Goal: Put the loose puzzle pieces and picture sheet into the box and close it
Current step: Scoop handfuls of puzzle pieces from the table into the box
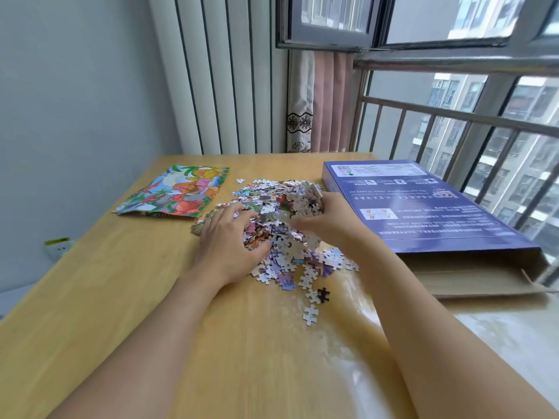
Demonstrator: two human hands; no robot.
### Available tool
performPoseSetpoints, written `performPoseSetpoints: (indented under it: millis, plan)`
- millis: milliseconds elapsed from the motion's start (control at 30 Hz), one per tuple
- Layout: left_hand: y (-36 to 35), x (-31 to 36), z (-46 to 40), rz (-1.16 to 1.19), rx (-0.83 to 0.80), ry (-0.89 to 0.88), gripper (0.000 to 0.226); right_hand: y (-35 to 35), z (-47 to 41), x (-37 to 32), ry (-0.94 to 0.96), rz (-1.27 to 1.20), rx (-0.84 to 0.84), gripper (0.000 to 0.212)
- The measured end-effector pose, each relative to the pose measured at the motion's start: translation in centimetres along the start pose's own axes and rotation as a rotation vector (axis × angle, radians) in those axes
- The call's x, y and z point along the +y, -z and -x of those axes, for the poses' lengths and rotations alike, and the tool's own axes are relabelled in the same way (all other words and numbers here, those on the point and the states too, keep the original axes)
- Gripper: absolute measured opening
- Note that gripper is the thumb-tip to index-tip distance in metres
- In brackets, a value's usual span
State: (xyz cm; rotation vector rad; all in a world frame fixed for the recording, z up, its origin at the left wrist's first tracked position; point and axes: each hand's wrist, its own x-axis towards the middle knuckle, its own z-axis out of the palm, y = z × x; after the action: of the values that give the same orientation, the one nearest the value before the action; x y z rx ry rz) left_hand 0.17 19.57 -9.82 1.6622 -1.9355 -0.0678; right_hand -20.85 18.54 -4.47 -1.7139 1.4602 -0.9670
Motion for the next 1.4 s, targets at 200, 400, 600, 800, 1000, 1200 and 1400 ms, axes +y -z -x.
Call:
performPoseSetpoints:
  millis: [200, 400, 600, 800, 1000, 1200, 1400]
  plan:
    - [0.4, 0.8, 0.2, 0.179, 0.143, -0.052, 0.052, 0.6, 1.3, -0.4, 0.013, -0.133, -0.090, 0.020]
    - [0.1, 2.0, 0.6, 0.295, 0.188, -0.060, 0.042, 2.6, 3.2, 0.0, -0.100, -0.342, -0.112, 0.015]
    - [0.3, 6.9, 1.0, 0.272, 0.056, -0.184, 0.040, 7.8, 5.7, 0.5, -0.118, -0.306, -0.089, 0.023]
    - [-2.6, 15.7, 0.3, 0.172, -0.296, -0.222, 0.072, 14.3, 8.3, 2.6, -0.104, -0.251, -0.018, 0.021]
    - [-5.7, 21.0, 0.8, 0.030, -0.211, -0.170, 0.054, 18.4, 9.7, 4.9, -0.070, -0.176, 0.001, 0.024]
    - [-4.3, 21.8, -1.0, -0.085, -0.047, -0.192, 0.014, 19.1, 9.5, 5.7, -0.029, -0.195, -0.035, 0.028]
    - [1.8, 22.6, -6.3, -0.047, -0.093, -0.184, 0.020, 20.4, 9.1, 3.1, 0.090, -0.128, -0.084, 0.024]
